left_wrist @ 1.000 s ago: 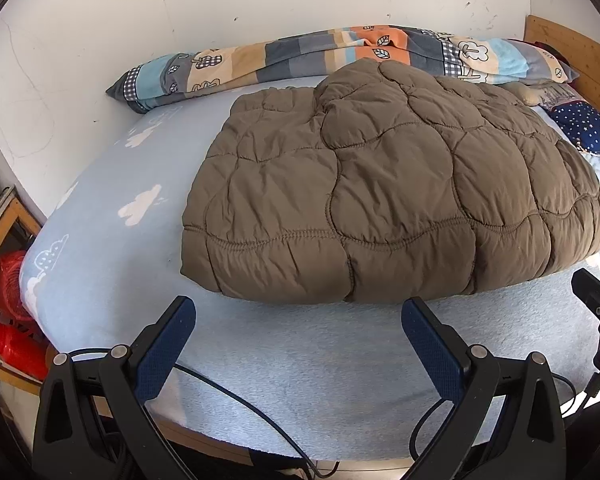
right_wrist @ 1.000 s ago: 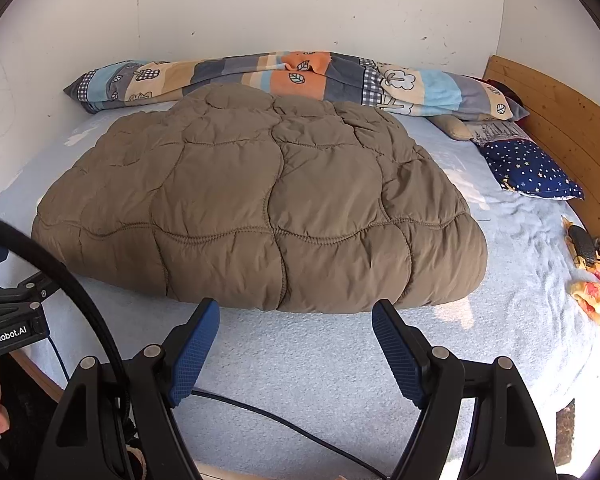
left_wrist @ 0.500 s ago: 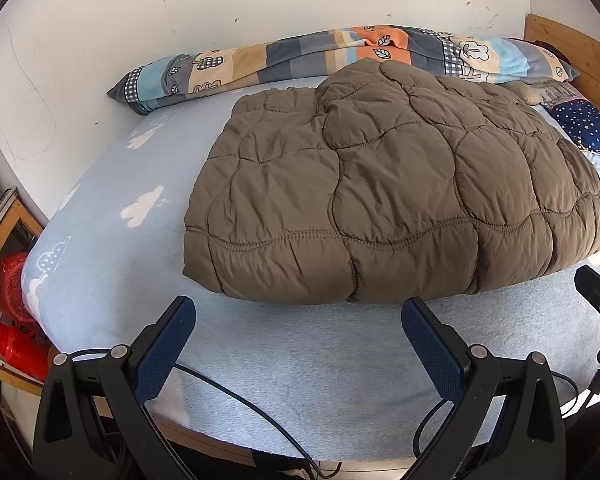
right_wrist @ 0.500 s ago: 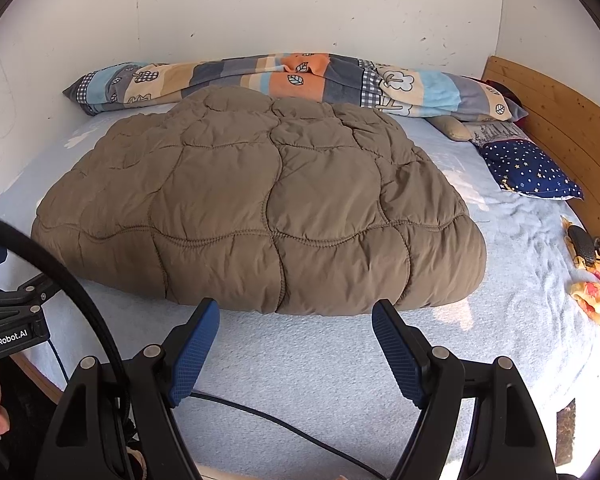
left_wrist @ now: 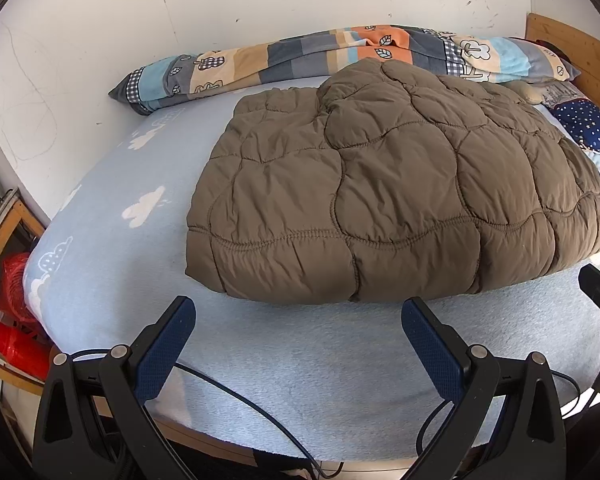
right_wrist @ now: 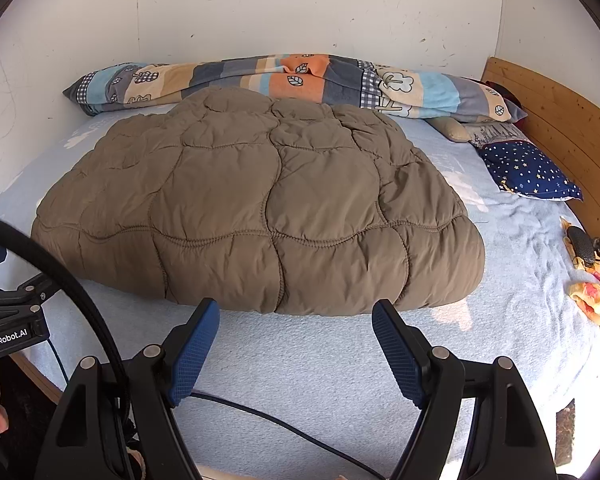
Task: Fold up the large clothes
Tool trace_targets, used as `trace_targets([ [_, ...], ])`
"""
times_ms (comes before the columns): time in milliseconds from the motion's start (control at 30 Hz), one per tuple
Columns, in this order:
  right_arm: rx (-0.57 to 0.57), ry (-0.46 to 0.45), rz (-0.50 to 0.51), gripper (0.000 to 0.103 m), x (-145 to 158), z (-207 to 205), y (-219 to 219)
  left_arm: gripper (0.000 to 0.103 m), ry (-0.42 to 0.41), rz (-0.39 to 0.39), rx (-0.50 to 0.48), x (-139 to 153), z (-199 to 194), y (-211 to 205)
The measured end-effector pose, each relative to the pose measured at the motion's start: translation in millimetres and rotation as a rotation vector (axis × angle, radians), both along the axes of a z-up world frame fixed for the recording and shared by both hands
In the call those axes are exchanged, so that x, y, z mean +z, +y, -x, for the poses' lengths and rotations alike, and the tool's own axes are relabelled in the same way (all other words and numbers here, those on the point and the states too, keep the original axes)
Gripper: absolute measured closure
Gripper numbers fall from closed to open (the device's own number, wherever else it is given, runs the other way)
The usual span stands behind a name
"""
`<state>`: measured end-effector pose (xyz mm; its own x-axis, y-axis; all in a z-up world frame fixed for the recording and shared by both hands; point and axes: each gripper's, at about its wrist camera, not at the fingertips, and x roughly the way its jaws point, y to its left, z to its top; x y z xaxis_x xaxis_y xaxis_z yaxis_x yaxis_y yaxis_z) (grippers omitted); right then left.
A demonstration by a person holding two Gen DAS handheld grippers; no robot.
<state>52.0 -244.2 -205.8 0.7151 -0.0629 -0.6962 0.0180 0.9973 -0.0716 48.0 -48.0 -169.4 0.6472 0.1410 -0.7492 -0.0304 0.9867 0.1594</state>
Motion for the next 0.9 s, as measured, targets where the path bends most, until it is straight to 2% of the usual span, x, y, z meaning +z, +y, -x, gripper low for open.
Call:
trace_targets([
  [900, -0.006, -0.006, 0.0, 0.021, 1.8, 1.4, -0.1, 0.0, 0.001, -0.004, 0.003, -1.6, -0.5, 1.7],
])
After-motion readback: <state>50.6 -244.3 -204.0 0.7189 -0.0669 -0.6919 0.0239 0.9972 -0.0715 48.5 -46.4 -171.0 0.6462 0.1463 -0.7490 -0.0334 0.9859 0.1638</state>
